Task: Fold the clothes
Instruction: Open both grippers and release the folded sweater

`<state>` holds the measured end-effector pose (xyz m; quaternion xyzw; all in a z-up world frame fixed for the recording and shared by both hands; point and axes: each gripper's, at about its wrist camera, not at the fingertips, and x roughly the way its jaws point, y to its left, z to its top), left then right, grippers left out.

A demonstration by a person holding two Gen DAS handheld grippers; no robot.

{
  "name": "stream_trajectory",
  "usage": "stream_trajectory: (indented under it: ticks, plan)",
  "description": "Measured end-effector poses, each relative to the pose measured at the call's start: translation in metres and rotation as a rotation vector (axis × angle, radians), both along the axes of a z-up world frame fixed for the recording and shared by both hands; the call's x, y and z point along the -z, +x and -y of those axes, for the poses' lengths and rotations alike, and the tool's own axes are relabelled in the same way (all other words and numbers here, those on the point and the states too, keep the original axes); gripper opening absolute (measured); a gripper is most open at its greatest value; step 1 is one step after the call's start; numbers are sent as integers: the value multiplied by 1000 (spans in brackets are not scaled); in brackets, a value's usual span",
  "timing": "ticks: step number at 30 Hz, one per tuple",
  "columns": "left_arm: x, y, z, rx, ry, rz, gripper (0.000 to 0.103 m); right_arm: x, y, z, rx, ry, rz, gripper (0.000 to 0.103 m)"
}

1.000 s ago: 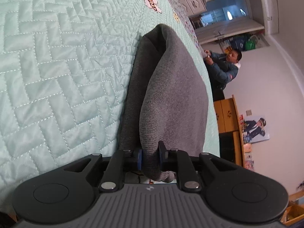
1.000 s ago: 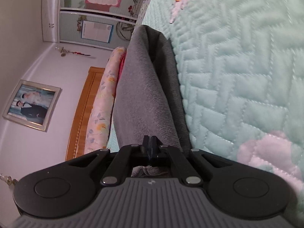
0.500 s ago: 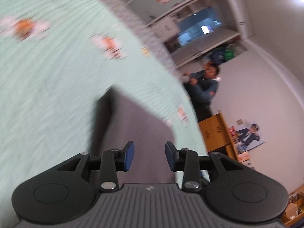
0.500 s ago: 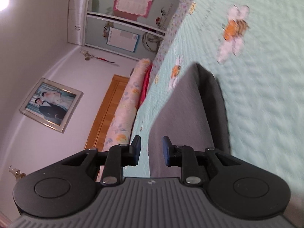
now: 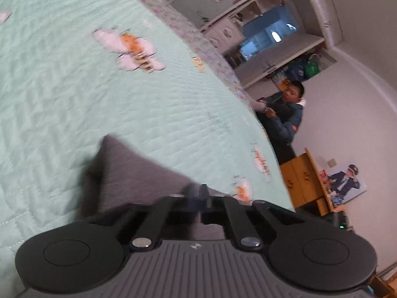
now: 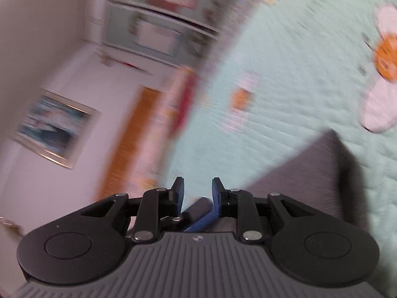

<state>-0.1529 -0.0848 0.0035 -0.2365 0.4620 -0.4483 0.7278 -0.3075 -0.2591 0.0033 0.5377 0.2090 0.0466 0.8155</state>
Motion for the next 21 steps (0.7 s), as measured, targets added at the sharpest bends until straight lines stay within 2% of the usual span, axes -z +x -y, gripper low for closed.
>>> stream_trajectory:
  ticks: [2,5,9,13,16,17,18,20,21]
  plan:
    - [10,-3,-5,-2,-26,6,4,25,10,-3,-11,-54,-93,0]
    - [8,-8,-3,6,-7,77,4,30,6,-8,2,-86,-75,0]
    - [17,-8,-8,4,-52,65,4,33,2,-13,16,-122,-52,0]
    - [14,-10,-7,8,-39,93,4,30,1,-15,16,-135,-51,0]
    - [13,-11,-6,7,-35,101,4,19,2,-8,0,-109,-84,0]
    - [12,-11,-6,7,-32,105,4,8,3,-9,0,-107,-66,0]
    - [12,-11,-6,6,-31,108,4,-3,4,-10,0,-107,-44,5]
    - [12,-11,-6,4,-33,108,4,-25,6,-12,2,-105,0,5]
    - [13,-10,-6,3,-35,104,4,-27,10,-13,5,-101,-7,5]
